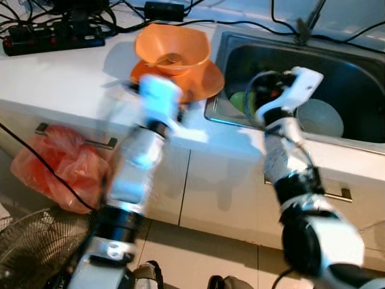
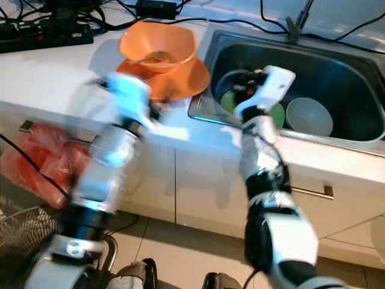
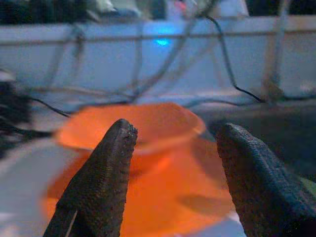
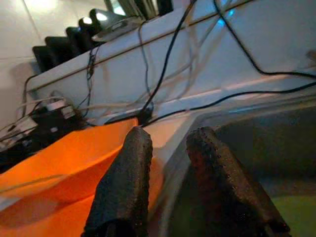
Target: Kitchen organization
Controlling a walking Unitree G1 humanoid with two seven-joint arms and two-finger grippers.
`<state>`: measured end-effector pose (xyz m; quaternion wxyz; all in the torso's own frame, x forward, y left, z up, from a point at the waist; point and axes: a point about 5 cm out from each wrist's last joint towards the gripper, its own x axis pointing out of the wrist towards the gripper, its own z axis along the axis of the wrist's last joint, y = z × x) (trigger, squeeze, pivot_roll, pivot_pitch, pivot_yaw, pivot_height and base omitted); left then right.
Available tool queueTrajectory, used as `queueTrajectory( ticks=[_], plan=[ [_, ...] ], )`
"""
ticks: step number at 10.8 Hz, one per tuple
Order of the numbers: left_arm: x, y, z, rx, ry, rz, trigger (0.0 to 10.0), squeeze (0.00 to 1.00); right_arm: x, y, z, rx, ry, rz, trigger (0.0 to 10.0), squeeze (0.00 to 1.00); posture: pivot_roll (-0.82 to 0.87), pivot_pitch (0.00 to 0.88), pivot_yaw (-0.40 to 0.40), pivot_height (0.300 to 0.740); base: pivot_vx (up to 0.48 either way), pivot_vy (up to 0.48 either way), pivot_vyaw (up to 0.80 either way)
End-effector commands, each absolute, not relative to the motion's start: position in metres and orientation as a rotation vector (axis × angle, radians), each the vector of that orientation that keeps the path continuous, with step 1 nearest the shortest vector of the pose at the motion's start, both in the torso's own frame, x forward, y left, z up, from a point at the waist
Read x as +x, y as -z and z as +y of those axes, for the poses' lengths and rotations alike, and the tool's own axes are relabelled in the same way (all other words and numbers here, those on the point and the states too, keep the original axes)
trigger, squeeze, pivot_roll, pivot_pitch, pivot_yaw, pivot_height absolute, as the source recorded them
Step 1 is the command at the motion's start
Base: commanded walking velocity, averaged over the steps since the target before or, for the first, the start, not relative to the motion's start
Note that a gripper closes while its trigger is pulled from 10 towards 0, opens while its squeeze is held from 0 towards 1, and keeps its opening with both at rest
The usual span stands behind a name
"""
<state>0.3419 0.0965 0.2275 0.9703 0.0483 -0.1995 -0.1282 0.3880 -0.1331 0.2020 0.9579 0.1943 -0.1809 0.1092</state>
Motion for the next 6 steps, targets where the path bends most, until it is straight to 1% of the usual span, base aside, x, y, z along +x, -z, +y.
queueTrajectory(
  ticks=[1,4,5,6],
  plan=[
    [0.338,-0.236,0.095,0.106,0.244,-0.456,10.0,0.0,0.385,-0.196,-0.136,0.419,-0.212,-0.356,10.0,0.0,0.08,0.14,-0.079,0.74,0.0,0.0,0.0],
    [0.33,-0.248,0.108,0.1,0.175,-0.542,10.0,0.01,0.372,-0.174,-0.129,0.463,-0.204,-0.289,10.0,0.0,0.09,0.132,-0.082,0.74,0.0,0.0,0.0],
    [0.334,-0.244,0.119,0.09,0.131,-0.519,10.0,1.0,0.369,-0.169,-0.124,0.478,-0.206,-0.27,10.0,0.0,0.09,0.128,-0.082,0.74,0.0,0.0,0.0],
    [0.337,-0.241,0.124,0.101,0.108,-0.504,10.0,1.0,0.368,-0.168,-0.122,0.473,-0.211,-0.264,10.0,0.0,0.09,0.124,-0.081,0.74,0.0,0.0,0.0]
  ],
)
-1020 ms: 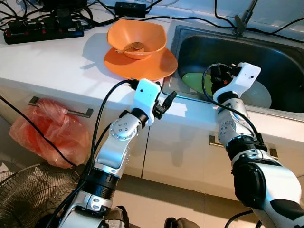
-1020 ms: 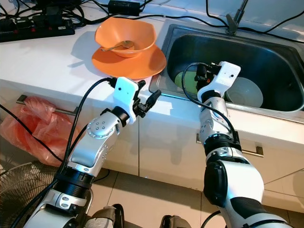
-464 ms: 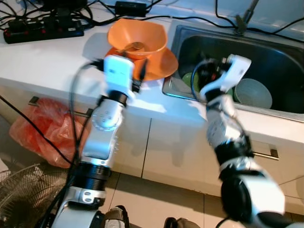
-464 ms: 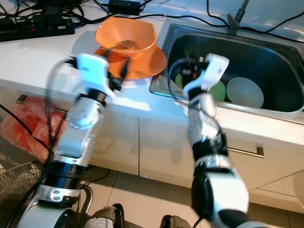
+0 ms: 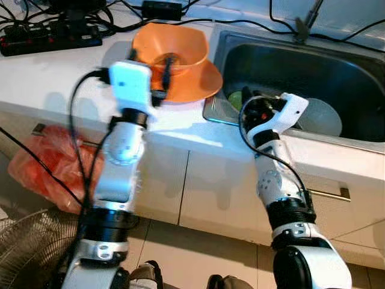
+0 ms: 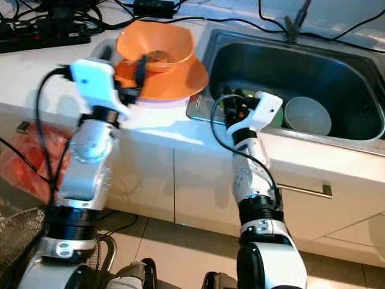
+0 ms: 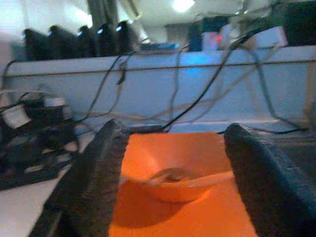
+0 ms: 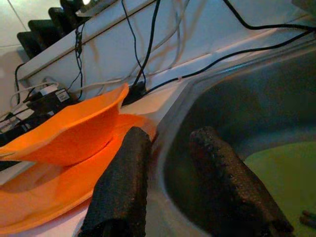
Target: Kitchen organization
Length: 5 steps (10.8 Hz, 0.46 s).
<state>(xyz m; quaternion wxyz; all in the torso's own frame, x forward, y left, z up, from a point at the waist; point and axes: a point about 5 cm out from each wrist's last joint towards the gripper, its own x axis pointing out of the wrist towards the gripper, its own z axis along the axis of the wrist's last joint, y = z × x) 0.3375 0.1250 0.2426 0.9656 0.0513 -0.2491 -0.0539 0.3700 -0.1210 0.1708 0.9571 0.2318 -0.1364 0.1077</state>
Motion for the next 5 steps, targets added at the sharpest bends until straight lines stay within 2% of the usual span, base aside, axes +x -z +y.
queueTrajectory(
  ticks=[1,5],
  plan=[
    [0.342,-0.235,0.127,0.134,0.1,-0.472,10.0,0.0,0.367,-0.166,-0.12,0.481,-0.217,-0.255,10.0,0.0,0.09,0.116,-0.082,0.74,0.0,0.0,0.0],
    [0.364,-0.228,0.134,0.146,0.102,-0.421,10.0,0.0,0.362,-0.164,-0.112,0.49,-0.237,-0.236,10.0,0.0,0.08,0.117,-0.081,0.74,0.0,0.0,0.0]
  ],
)
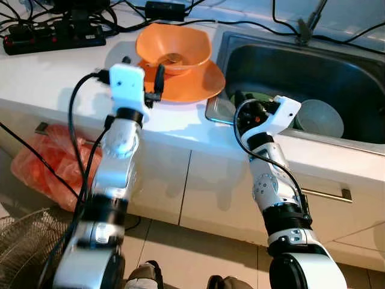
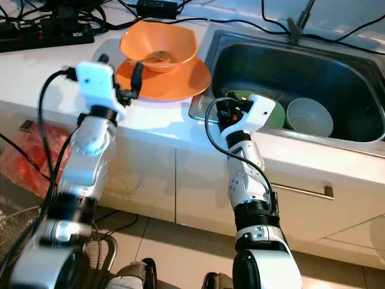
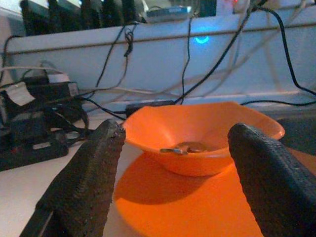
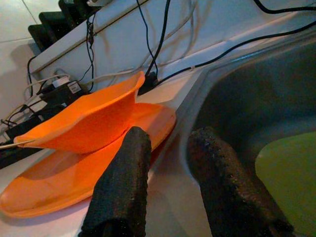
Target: Kitchen organization
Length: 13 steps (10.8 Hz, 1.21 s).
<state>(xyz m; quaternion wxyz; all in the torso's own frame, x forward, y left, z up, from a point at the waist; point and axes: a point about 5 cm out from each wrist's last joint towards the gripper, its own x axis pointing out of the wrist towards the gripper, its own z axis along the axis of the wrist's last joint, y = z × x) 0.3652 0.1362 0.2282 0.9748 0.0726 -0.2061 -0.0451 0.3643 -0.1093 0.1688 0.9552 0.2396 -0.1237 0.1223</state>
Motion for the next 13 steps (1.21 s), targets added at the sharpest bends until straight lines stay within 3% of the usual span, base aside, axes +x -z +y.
queueTrajectory(
  ticks=[1,13],
  plan=[
    [0.37,-0.228,0.135,0.148,0.104,-0.411,10.0,0.0,0.362,-0.164,-0.115,0.487,-0.226,-0.232,10.0,0.0,0.08,0.119,-0.082,0.74,0.0,0.0,0.0],
    [0.399,-0.231,0.122,0.16,0.138,-0.357,10.0,0.0,0.361,-0.168,-0.12,0.486,-0.199,-0.239,10.0,0.0,0.04,0.123,-0.079,0.74,0.0,0.0,0.0]
  ],
)
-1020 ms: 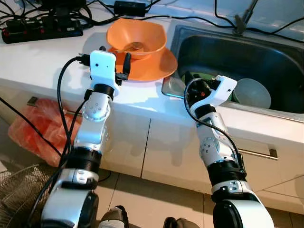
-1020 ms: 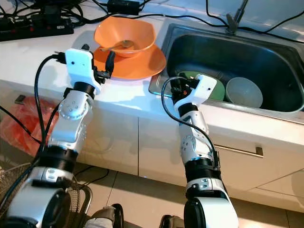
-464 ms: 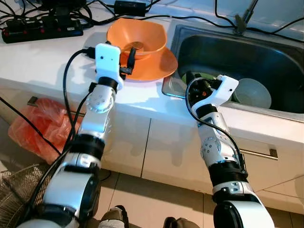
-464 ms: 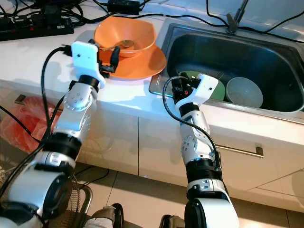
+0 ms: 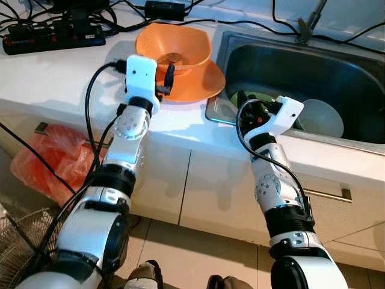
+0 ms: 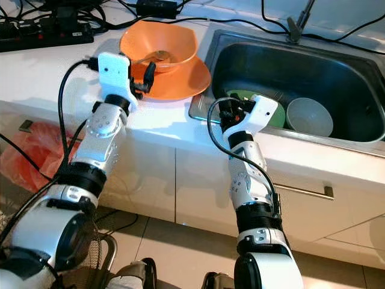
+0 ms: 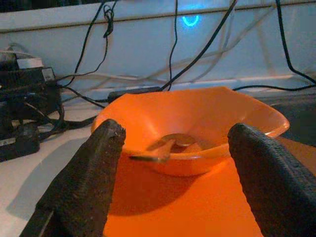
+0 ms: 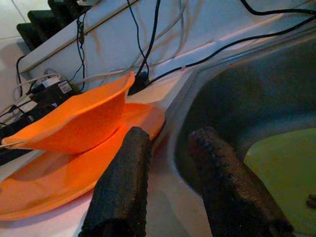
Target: Kitchen organization
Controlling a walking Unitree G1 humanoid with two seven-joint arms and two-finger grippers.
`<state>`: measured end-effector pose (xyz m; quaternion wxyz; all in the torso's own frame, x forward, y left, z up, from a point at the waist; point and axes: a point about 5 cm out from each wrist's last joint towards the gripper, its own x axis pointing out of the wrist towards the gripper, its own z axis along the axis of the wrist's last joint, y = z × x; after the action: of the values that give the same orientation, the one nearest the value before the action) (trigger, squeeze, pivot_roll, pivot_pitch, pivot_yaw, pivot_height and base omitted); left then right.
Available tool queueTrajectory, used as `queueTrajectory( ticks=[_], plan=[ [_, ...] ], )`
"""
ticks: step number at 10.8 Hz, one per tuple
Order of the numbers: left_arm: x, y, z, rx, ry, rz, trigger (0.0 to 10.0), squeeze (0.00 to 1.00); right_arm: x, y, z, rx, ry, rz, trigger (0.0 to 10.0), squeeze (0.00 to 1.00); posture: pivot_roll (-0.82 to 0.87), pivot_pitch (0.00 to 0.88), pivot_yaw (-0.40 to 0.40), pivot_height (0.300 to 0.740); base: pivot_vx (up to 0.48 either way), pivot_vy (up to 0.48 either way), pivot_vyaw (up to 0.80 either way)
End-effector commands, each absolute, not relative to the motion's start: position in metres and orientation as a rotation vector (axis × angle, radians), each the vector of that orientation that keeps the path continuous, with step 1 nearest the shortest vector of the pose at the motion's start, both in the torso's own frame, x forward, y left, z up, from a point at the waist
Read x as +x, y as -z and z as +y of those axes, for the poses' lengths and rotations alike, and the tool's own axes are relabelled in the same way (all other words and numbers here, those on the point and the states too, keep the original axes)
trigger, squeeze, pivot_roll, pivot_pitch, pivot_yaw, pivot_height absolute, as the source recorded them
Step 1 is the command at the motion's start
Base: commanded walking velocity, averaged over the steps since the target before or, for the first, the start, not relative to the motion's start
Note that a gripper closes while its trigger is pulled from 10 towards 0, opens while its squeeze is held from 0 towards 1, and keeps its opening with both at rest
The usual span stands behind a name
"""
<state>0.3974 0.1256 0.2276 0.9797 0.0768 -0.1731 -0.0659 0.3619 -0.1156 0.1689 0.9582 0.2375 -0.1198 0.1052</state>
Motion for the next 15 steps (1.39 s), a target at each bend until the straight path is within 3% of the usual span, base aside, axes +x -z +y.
queueTrajectory(
  ticks=[1,2,3,4,6,15],
  plan=[
    [0.399,-0.2312,0.1217,0.159,0.137,-0.356,10.0,0.0,0.3607,-0.1683,-0.1203,0.486,-0.198,-0.239,10.0,0.0,0.04,0.123,-0.078,0.74,0.0,0.0,0.0],
    [0.3994,-0.2312,0.1215,0.156,0.134,-0.354,8.2,0.0,0.3607,-0.1682,-0.121,0.487,-0.195,-0.239,10.0,0.0,0.04,0.123,-0.077,0.74,0.0,0.0,0.0],
    [0.3999,-0.2312,0.1211,0.151,0.13,-0.352,3.5,0.0,0.3608,-0.168,-0.1219,0.488,-0.191,-0.238,10.0,0.0,0.04,0.122,-0.077,0.74,0.0,0.0,0.0],
    [0.4003,-0.2316,0.1203,0.148,0.128,-0.353,0.9,0.0,0.361,-0.168,-0.122,0.49,-0.19,-0.237,10.0,0.0,0.04,0.121,-0.078,0.74,0.0,0.0,0.0],
    [0.4007,-0.2326,0.1201,0.145,0.12,-0.357,0.0,0.0,0.3612,-0.1677,-0.1222,0.493,-0.188,-0.233,10.0,0.0,0.04,0.119,-0.08,0.74,0.0,0.0,0.0],
    [0.4019,-0.2305,0.1216,0.146,0.106,-0.346,0.0,0.0,0.3618,-0.1665,-0.1213,0.495,-0.192,-0.222,10.0,0.0,0.05,0.111,-0.081,0.74,0.0,0.0,0.0]
  ],
)
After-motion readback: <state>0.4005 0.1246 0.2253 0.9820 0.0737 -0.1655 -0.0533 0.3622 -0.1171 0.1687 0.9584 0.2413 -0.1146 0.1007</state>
